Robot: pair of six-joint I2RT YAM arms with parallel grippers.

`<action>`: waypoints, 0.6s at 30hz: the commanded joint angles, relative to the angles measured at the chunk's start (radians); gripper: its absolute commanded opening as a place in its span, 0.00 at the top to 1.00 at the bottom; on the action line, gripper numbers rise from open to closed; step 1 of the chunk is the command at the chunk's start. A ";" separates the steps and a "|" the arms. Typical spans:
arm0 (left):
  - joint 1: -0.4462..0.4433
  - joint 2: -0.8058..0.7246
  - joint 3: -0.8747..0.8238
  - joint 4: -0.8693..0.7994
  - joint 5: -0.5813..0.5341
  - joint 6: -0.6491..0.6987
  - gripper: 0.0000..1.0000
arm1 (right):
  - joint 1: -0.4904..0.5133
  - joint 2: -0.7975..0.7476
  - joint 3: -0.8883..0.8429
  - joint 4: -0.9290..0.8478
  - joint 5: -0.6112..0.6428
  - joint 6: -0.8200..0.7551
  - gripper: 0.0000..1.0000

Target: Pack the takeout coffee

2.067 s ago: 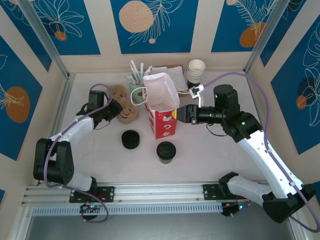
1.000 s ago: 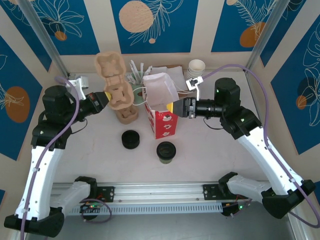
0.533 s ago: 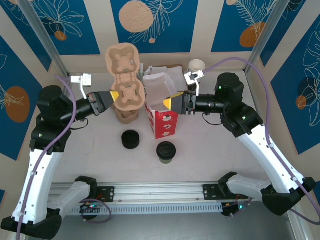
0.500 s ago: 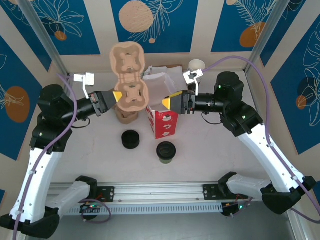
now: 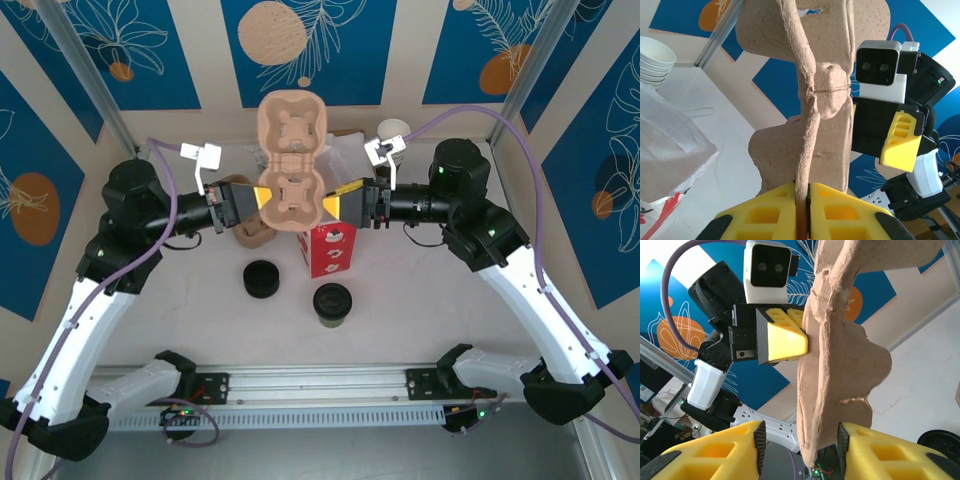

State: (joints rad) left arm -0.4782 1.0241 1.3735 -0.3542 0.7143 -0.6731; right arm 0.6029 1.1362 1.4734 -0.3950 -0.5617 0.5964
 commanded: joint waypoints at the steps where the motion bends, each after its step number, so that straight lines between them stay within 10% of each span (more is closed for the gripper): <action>1: -0.029 0.003 0.047 0.025 -0.021 0.038 0.88 | 0.008 -0.010 0.025 -0.022 -0.009 -0.027 0.59; 10: -0.066 0.034 0.060 0.017 -0.045 0.050 0.87 | 0.009 -0.019 0.026 -0.028 0.021 -0.039 0.93; 18: -0.088 0.066 0.164 -0.158 -0.123 0.223 0.47 | 0.001 -0.025 0.054 -0.152 0.160 -0.061 1.00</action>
State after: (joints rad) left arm -0.5529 1.0904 1.4620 -0.4313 0.6353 -0.5648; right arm 0.6041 1.1278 1.4830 -0.4736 -0.4698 0.5640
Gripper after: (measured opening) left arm 0.509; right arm 0.053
